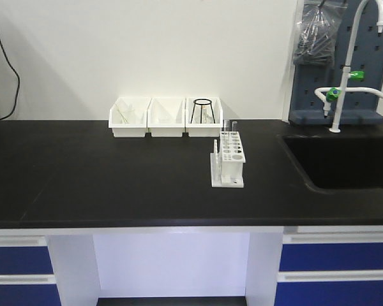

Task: Flip and reinsert test tube from rack
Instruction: 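Drive the base toward the white test-tube rack on the bench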

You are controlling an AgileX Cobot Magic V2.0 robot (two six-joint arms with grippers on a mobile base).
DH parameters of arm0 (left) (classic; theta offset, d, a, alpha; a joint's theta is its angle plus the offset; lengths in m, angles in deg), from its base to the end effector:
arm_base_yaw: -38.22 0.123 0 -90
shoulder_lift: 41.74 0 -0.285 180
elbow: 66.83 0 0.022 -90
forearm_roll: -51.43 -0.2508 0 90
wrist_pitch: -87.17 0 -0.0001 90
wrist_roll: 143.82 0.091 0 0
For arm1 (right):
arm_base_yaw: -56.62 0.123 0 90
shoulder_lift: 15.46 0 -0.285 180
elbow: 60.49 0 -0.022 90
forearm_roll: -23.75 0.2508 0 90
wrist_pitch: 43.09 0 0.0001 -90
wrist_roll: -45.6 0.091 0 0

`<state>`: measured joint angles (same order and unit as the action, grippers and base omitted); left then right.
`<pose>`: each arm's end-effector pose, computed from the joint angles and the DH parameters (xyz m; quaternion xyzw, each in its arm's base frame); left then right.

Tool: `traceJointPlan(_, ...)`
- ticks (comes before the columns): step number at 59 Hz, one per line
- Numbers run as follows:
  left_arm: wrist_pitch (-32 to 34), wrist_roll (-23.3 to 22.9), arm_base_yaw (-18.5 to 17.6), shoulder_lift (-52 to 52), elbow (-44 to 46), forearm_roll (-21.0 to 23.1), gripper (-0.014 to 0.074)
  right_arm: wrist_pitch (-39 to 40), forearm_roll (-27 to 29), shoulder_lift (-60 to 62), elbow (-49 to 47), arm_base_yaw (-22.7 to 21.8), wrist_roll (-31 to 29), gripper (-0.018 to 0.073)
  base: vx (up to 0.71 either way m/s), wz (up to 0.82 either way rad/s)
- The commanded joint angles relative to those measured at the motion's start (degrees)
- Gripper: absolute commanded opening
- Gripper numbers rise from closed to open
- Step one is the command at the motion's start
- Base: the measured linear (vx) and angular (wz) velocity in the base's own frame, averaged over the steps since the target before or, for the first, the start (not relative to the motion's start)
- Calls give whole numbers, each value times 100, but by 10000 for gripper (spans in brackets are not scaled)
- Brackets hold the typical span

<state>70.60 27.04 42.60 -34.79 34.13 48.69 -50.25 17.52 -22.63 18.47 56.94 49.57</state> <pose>0.0543 0.0054 0.1771 -0.0783 0.7762 -0.0063 0.6256 0.0568 -0.0009 0.1922 -0.0114 0.7268 -0.0163 0.6866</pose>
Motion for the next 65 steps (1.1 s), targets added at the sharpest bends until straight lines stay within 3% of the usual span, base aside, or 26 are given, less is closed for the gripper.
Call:
traceJointPlan(1, 499, 1, -40, -70, 1, 18, -6, 477, -28, 58, 7, -26, -16, -8, 31, 9)
traceJointPlan(65, 499, 1, -40, -70, 1, 18, -6, 477, -28, 58, 7, -26, -16, -8, 33, 8)
